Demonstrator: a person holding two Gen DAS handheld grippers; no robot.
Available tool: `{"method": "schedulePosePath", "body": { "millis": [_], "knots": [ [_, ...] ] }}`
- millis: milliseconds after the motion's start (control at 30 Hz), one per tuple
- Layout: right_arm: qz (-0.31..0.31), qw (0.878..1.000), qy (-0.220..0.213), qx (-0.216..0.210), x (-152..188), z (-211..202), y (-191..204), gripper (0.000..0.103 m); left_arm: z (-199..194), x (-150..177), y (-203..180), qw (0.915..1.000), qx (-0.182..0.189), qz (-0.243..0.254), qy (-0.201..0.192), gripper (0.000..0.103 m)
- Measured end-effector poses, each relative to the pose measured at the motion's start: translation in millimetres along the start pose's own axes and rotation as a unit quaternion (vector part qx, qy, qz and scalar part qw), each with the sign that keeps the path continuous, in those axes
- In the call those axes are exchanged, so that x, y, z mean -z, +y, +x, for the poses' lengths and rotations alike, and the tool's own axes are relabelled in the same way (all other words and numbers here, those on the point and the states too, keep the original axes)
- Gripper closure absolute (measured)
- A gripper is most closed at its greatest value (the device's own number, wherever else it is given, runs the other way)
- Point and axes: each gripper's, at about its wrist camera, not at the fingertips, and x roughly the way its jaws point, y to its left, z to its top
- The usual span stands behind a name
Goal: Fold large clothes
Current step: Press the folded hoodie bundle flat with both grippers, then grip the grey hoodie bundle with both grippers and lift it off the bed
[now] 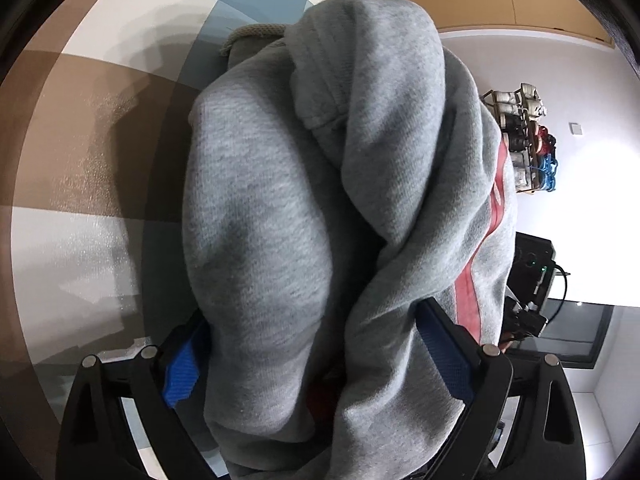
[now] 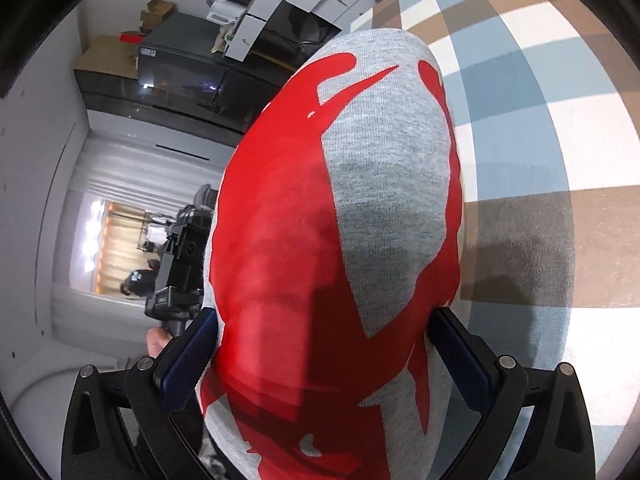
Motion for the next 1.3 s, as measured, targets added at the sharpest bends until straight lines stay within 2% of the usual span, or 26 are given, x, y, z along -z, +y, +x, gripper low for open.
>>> {"method": "schedulePosePath", "body": {
  "millis": [267,433,767,867,1000,1167,1300],
  "knots": [
    [0.004,1.000,-0.008,-0.016,8,-6,-10,0.000,-3,2,5,0.9999,0.008,-0.004,-0.009,0.010],
    [0.005,0.999,-0.018,-0.028,14,-8,-14,0.000,-5,6,7,0.9997,0.000,0.015,-0.018,0.010],
    [-0.033,0.998,-0.045,-0.001,14,-6,-5,0.000,4,1,-2,0.9994,-0.011,0.027,-0.017,0.010],
    [-0.034,0.999,-0.027,-0.009,15,-7,-7,0.000,3,2,1,0.9993,-0.003,0.032,-0.018,0.010],
    [-0.002,0.998,0.039,-0.042,1,-4,-22,0.000,2,2,5,0.9994,0.006,0.029,-0.018,0.010],
    [-0.011,0.998,0.053,-0.035,-7,5,-18,0.000,4,2,5,0.9992,0.001,0.038,-0.015,0.010],
    [-0.014,0.999,0.042,-0.027,-9,5,-16,0.000,6,1,7,0.9990,0.014,0.040,-0.016,0.010]
  ]
}}
